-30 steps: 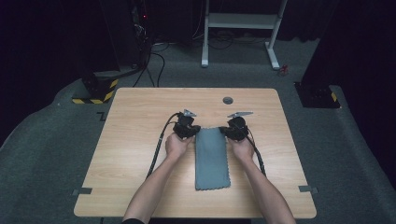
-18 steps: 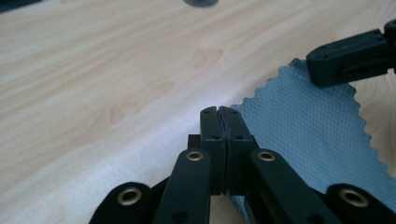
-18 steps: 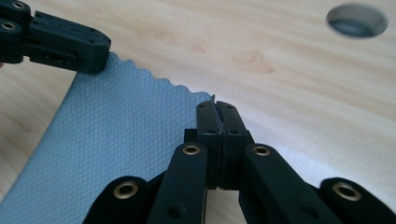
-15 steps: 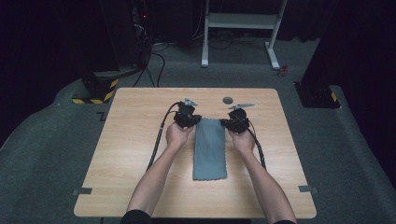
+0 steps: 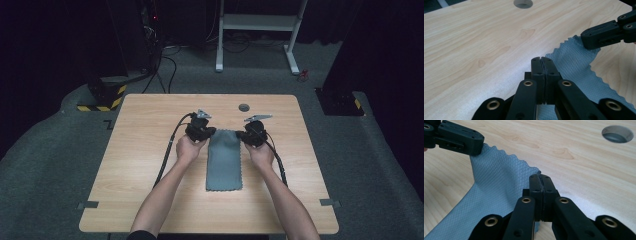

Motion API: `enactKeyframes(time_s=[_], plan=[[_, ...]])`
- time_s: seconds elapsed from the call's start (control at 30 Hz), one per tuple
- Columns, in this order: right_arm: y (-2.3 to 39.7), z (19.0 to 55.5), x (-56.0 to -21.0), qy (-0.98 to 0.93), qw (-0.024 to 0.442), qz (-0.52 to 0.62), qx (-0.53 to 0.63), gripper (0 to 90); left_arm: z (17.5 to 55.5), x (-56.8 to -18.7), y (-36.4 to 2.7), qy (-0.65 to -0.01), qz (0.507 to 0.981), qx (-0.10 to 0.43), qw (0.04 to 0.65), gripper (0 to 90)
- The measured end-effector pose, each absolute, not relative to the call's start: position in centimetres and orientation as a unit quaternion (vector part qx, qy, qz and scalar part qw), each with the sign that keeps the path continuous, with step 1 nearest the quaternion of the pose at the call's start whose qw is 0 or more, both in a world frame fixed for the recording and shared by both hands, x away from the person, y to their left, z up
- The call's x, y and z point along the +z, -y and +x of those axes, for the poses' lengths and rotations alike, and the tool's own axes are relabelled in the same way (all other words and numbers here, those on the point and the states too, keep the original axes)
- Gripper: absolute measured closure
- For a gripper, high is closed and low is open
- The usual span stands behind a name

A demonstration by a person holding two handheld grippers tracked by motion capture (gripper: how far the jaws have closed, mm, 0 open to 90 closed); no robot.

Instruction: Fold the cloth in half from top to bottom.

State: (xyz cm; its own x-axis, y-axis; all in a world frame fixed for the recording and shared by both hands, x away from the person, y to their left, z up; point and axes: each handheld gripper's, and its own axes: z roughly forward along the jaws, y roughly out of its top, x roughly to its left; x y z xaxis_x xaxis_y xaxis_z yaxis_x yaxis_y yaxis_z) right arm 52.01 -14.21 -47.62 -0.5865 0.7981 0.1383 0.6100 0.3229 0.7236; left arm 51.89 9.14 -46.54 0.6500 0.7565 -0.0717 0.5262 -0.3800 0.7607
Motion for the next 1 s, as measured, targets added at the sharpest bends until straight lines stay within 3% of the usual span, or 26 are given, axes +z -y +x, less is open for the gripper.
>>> enactKeyframes(time_s=[1.0], plan=[[14.5,47.6,-50.4,-0.827,0.097,0.401,0.381,89.8,46.8,-49.9,-10.0,-0.384,0.822,0.122,0.402,89.0]])
